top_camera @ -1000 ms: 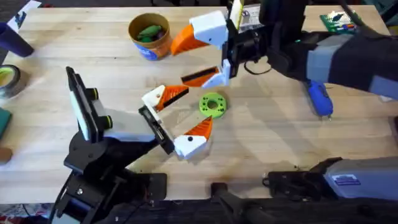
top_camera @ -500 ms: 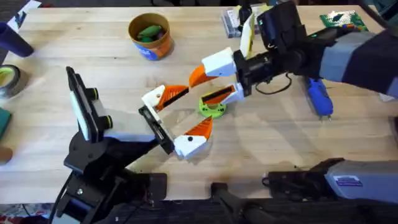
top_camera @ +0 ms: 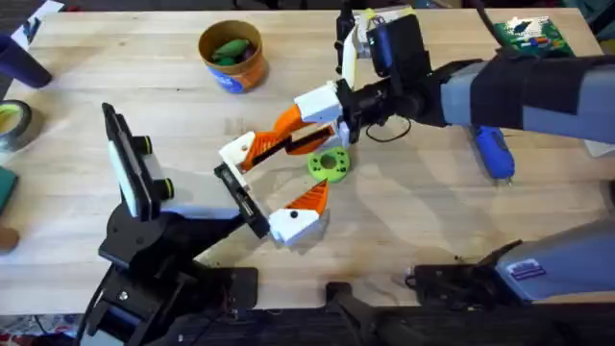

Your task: Pick up the gripper from the table and insert it into the empty holder that is missing its gripper. Then pick up a screw, insert it into the mounting hole, and use the screwdriver to tighten it. Finally, clean up the table by picking up the vegetable and placing it into the bucket.

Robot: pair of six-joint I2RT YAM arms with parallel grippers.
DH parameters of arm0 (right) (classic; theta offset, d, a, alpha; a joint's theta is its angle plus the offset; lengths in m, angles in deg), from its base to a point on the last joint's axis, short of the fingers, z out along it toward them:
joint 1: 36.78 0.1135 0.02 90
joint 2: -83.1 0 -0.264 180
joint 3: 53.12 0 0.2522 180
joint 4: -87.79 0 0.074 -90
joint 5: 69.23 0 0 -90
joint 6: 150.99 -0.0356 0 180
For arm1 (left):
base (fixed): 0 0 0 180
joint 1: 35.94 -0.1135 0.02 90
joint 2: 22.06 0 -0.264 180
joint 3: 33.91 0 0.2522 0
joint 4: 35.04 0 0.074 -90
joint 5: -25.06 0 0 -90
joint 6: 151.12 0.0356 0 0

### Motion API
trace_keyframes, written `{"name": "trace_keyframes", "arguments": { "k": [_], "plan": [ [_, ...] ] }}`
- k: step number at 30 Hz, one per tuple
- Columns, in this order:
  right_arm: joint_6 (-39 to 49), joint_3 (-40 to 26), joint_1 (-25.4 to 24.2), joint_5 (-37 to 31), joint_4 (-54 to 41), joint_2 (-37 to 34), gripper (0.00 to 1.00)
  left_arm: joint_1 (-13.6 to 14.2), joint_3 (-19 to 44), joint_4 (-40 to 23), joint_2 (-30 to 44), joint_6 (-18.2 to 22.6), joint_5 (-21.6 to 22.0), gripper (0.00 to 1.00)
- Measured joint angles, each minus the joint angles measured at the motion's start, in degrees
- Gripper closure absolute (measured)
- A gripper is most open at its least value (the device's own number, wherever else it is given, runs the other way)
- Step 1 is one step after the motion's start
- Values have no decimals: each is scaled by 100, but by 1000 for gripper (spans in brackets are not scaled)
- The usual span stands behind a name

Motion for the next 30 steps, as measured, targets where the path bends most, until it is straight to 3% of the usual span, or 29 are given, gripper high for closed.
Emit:
{"name": "trace_keyframes", "arguments": {
  "k": [4, 7, 30],
  "plan": [
    [-232, -4, -4, 116, 184, 0, 727, 0, 0, 0, 0, 0, 0, 10],
    [-356, -2, -7, 174, 178, 0, 968, 0, -2, 2, 0, 7, 7, 10],
    [-856, -2, 128, -19, 638, -2, 990, -27, -2, 4, 0, 37, 157, 10]
  ]
}}
